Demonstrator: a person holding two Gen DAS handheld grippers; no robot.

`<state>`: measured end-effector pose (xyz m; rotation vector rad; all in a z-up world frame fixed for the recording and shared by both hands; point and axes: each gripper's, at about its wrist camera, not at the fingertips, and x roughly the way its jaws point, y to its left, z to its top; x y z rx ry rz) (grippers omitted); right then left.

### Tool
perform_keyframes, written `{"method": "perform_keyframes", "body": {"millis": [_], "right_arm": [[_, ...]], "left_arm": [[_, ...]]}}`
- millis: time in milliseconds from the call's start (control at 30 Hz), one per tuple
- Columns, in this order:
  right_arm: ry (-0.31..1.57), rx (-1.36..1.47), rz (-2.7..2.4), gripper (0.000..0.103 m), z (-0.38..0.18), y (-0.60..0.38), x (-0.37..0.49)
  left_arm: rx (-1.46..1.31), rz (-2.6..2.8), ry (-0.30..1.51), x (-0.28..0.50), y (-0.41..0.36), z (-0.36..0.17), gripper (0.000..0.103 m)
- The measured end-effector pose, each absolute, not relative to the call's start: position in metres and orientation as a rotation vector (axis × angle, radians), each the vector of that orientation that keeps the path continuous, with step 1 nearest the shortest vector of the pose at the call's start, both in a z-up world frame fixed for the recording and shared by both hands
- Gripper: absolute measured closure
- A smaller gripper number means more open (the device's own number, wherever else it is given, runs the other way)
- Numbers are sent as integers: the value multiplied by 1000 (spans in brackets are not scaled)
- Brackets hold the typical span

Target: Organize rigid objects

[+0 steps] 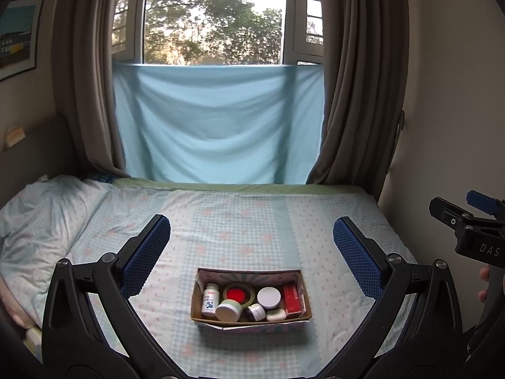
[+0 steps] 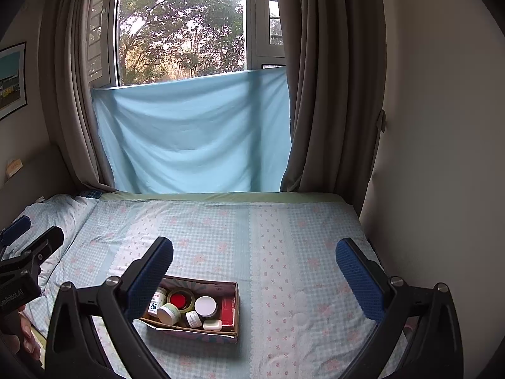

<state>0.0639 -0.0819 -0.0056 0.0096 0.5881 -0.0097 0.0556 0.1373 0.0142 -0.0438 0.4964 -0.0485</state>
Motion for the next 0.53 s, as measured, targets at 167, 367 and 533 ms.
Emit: {"method": "perform_keyframes", "body": {"millis": [167, 367, 533], "right_arm": [[590, 6, -6, 0, -6, -81, 63], [598, 0, 6, 0, -9, -77, 62], [605, 2, 8, 0, -12, -77, 64]], "left_arm": [[-50, -41, 497, 56, 137, 11, 0], [-59, -61, 495, 56, 134, 6, 0], [-48, -66, 510, 60, 130, 3, 0]]}}
